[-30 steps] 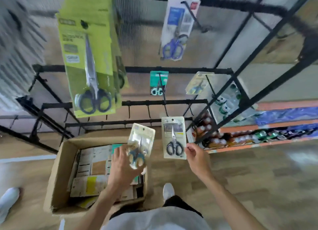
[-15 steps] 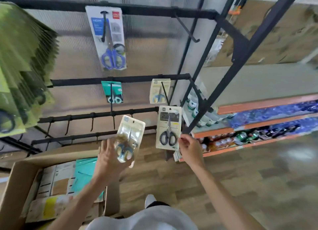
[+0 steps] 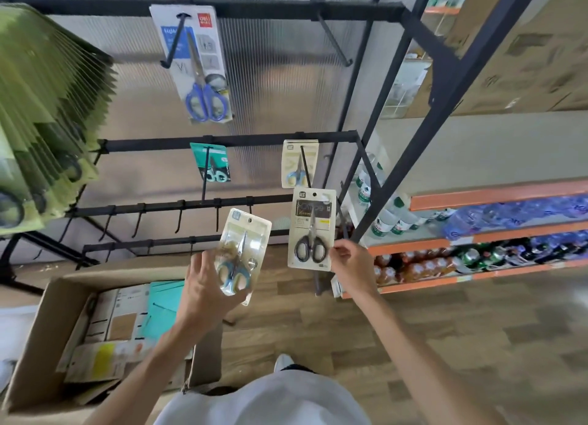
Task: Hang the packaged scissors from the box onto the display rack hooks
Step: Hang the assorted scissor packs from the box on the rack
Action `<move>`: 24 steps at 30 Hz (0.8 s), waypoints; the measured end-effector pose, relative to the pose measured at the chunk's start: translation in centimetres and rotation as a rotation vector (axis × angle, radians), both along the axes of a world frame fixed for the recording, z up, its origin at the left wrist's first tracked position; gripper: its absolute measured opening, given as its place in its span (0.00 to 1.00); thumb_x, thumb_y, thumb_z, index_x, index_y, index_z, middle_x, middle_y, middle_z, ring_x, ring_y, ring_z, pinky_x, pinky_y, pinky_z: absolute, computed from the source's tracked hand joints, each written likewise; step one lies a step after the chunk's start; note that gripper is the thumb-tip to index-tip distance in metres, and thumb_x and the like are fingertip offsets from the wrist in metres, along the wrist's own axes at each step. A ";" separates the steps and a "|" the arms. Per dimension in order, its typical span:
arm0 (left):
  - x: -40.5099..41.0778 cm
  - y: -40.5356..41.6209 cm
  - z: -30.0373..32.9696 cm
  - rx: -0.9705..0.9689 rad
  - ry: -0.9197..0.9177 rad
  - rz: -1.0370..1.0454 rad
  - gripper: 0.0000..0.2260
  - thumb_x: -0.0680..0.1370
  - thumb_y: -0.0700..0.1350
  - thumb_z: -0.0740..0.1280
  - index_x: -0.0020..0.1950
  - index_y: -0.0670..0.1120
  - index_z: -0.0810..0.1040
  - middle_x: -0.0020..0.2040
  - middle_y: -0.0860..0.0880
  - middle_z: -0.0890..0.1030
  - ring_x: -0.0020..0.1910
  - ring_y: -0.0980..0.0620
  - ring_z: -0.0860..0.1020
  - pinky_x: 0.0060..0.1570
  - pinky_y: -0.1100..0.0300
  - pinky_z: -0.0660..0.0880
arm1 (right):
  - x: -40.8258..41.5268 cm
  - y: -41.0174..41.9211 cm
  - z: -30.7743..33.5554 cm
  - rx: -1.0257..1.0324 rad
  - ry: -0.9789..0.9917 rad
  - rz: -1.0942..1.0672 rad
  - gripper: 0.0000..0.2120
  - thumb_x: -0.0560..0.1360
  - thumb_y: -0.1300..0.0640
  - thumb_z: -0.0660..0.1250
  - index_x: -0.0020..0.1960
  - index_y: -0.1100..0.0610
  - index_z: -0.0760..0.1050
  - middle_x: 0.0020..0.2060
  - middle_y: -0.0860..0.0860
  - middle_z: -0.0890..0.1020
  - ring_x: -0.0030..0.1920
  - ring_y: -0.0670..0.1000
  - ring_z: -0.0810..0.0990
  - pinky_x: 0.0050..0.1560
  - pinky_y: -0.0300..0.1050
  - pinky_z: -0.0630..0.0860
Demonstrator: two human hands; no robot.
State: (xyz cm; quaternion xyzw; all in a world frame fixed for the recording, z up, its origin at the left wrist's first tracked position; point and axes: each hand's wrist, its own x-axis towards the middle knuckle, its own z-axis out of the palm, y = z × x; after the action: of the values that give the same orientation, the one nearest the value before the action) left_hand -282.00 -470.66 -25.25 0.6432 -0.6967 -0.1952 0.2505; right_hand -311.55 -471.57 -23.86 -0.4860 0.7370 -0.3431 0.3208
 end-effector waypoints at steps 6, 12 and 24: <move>-0.3 0.4 0.4 -0.039 -0.008 0.055 0.39 0.58 0.51 0.84 0.62 0.42 0.69 0.53 0.45 0.72 0.50 0.50 0.70 0.48 0.51 0.74 | 0.5 0.6 -1.1 0.036 -0.013 0.008 0.05 0.78 0.61 0.68 0.45 0.53 0.79 0.38 0.44 0.82 0.37 0.39 0.81 0.37 0.27 0.74; 0.0 0.5 -0.2 -0.031 -0.028 0.067 0.40 0.58 0.52 0.84 0.63 0.43 0.68 0.53 0.45 0.72 0.51 0.50 0.70 0.47 0.51 0.75 | -0.3 0.6 -1.1 0.038 0.019 0.049 0.03 0.79 0.61 0.67 0.48 0.54 0.78 0.39 0.44 0.81 0.38 0.39 0.80 0.37 0.26 0.73; -1.3 0.8 -0.1 -0.026 -0.011 0.046 0.40 0.59 0.53 0.83 0.64 0.45 0.67 0.54 0.47 0.71 0.51 0.50 0.70 0.47 0.53 0.74 | -1.0 1.9 -1.1 -0.138 0.099 0.112 0.03 0.79 0.64 0.67 0.49 0.60 0.80 0.37 0.42 0.80 0.43 0.33 0.79 0.42 0.24 0.72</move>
State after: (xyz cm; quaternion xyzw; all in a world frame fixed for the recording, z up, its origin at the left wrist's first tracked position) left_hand -283.28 -469.81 -25.31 0.6569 -0.6856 -0.1766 0.2593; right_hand -312.56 -469.66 -24.97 -0.5637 0.6984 -0.3501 0.2682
